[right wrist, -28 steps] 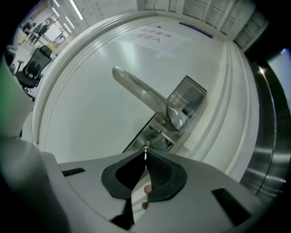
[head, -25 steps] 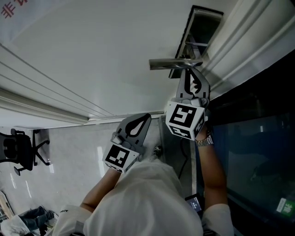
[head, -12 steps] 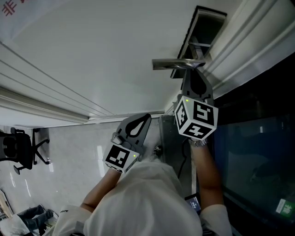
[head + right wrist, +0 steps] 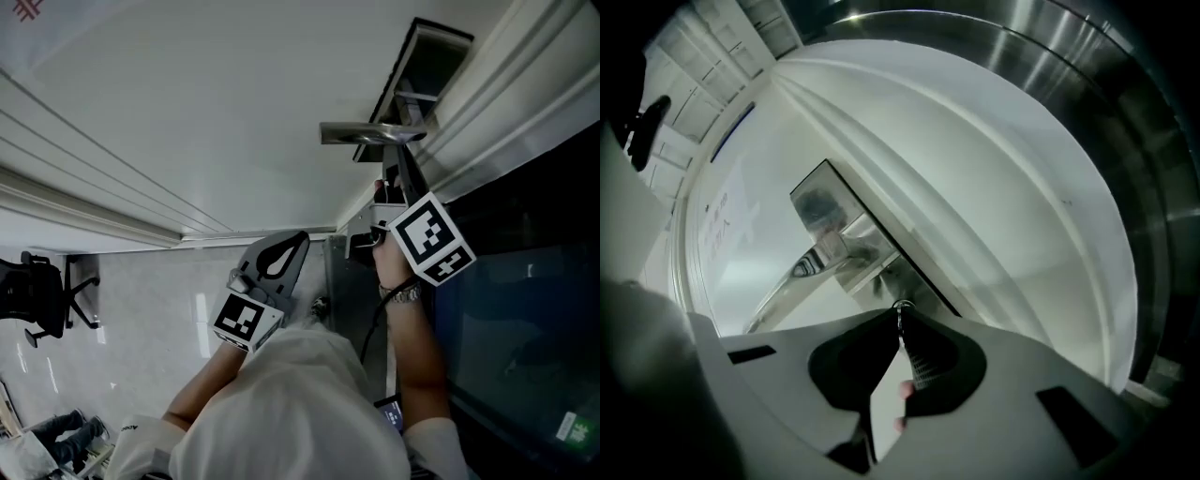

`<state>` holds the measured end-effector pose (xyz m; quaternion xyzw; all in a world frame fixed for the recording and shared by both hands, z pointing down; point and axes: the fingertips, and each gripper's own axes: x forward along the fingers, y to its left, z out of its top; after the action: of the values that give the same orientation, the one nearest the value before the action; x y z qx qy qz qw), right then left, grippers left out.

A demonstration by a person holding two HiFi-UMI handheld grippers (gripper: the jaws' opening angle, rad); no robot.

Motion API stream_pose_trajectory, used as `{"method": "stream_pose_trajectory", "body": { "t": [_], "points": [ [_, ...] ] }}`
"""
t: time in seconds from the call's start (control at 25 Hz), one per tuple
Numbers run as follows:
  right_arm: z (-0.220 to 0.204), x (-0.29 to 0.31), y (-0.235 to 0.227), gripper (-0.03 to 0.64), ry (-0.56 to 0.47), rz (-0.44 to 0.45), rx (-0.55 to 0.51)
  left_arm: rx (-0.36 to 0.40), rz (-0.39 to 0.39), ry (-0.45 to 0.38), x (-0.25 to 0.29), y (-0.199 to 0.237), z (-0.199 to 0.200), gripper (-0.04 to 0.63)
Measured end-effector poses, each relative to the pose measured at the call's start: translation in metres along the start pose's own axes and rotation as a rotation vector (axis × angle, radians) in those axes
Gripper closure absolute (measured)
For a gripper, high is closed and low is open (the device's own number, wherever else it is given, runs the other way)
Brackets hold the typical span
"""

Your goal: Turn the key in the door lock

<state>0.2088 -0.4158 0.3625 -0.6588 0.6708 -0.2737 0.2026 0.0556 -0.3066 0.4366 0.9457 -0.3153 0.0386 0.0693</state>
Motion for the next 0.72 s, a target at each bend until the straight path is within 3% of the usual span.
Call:
{"method": "stream_pose_trajectory", "body": {
  "t": [0.2,0.32,0.44,0.72],
  "points": [
    [0.000,0.000,-0.002,0.607,0.001,0.036,0.185,0.006,0.007,0.000,-0.002,0.002,0.000,0.589],
    [-0.001,0.001,-0.001,0.607,0.011,0.068,0.177,0.002,0.013,-0.002,-0.003,0.002,-0.001,0.589],
    [-0.004,0.000,0.001,0.603,0.035,0.088,0.057,0.005,0.014,0.002,-0.003,0.001,-0.002,0.589],
    [-0.016,-0.005,0.007,0.509,0.157,0.095,-0.416,0.024,-0.007,-0.008,0.002,-0.002,0.002,0.589]
  ]
}}
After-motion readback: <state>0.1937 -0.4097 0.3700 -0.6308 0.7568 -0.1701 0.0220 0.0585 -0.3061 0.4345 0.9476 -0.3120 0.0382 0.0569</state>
